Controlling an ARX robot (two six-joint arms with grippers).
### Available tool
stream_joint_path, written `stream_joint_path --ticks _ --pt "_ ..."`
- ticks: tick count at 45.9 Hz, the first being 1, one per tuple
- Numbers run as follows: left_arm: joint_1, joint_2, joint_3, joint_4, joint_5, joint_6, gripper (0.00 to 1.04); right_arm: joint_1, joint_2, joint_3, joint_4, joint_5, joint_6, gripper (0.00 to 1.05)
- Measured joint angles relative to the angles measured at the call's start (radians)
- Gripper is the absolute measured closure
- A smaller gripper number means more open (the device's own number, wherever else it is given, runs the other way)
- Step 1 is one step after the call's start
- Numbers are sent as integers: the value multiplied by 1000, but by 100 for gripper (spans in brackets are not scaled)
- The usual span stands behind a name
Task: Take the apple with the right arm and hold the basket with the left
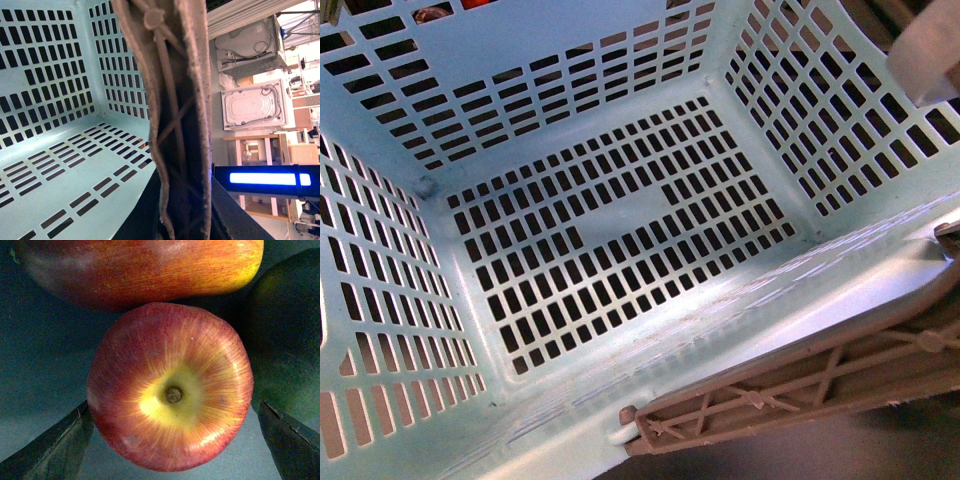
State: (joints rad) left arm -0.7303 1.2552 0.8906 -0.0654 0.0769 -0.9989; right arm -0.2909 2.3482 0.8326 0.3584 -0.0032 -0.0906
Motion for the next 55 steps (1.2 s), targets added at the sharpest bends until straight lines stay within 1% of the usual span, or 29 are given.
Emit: stream_joint_path --ticks 17,18,23,26,29,35,40,45,48,50,53,55 --pt "0 0 0 0 0 0 96 18 38 38 -16 -1 23 9" --pt "0 0 0 0 0 0 96 19 39 39 -16 -1 24 10" --pt "0 0 0 0 0 0 96 24 43 42 -18 4 32 24" --pt "0 0 0 0 0 0 96 24 43 43 -18 2 41 28" --pt "0 0 0 0 0 0 96 24 43 43 -18 3 46 30" --pt "0 0 0 0 0 0 96 21 42 35 -7 0 48 32" --pt "0 0 0 0 0 0 96 11 -5 -23 41 -20 27 32" --pt "0 0 0 0 0 0 96 -13 -151 -120 80 -71 -41 33" --pt "0 0 0 0 0 0 96 -40 -305 -184 69 -126 -72 33" --pt "0 0 0 0 0 0 96 -63 -439 -223 33 -172 -88 33" --pt "0 0 0 0 0 0 96 -80 -557 -245 -10 -214 -92 33" --pt "0 0 0 0 0 0 96 -94 -702 -254 -76 -269 -90 33"
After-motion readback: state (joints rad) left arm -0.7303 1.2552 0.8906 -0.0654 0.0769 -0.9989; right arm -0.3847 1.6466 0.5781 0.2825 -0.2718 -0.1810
